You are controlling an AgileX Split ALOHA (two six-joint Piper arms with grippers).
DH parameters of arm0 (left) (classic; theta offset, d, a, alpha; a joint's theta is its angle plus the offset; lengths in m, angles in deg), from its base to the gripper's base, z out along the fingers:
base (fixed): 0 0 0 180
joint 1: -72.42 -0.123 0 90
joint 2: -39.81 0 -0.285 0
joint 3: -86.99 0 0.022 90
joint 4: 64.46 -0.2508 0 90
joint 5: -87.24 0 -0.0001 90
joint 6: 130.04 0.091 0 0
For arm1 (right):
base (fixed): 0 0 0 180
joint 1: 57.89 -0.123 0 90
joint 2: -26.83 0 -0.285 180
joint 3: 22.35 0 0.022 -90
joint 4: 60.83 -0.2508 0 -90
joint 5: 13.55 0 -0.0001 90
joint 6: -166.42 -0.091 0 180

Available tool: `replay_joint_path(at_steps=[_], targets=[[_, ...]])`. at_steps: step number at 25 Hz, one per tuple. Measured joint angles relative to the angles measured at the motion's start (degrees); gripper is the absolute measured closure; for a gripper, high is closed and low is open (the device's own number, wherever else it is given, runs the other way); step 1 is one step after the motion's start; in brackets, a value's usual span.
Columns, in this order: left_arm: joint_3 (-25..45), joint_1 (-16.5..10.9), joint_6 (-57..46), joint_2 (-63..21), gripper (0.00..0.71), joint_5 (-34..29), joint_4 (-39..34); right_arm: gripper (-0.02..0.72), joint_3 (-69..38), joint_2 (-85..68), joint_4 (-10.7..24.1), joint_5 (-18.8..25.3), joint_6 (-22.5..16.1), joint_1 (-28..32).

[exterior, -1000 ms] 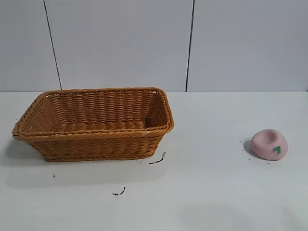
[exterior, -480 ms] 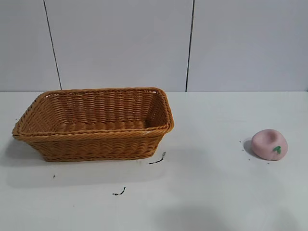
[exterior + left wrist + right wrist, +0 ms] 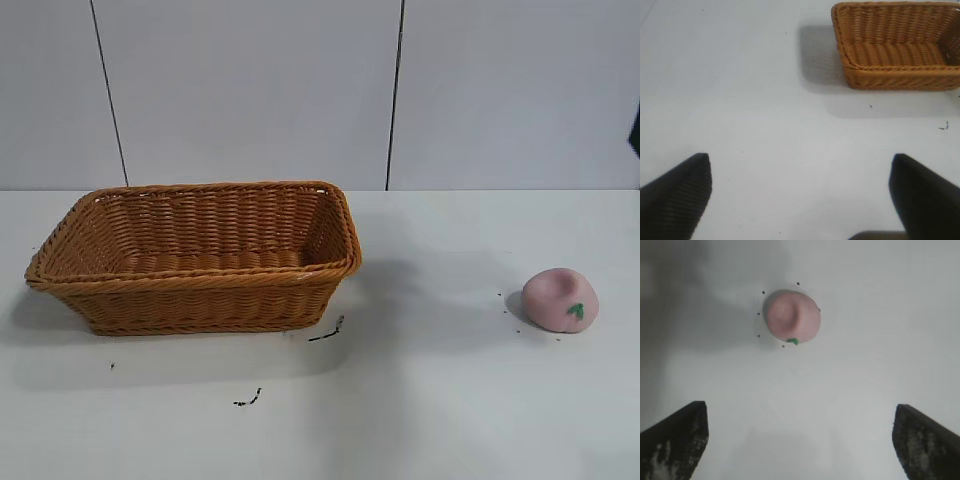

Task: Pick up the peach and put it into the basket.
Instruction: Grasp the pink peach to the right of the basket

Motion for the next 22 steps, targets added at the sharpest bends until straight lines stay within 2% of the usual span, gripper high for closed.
replay_joint_path(at_steps=[7,18,20,22], targets=[[0.0,0.0,0.0,0.0,0.017,0.0,0.0,0.008,3.1,12.84,0.0,-3.88,0.0,0.0],[0.0,0.0,0.0,0.0,0.017,0.0,0.0,0.01,3.12,19.72,0.0,-4.85,0.0,0.0],[0.0,0.0,0.0,0.0,0.017,0.0,0.0,0.064,3.12,19.72,0.0,-4.85,0.0,0.0],[0.0,0.0,0.0,0.0,0.017,0.0,0.0,0.188,3.12,19.72,0.0,-4.44,0.0,0.0]])
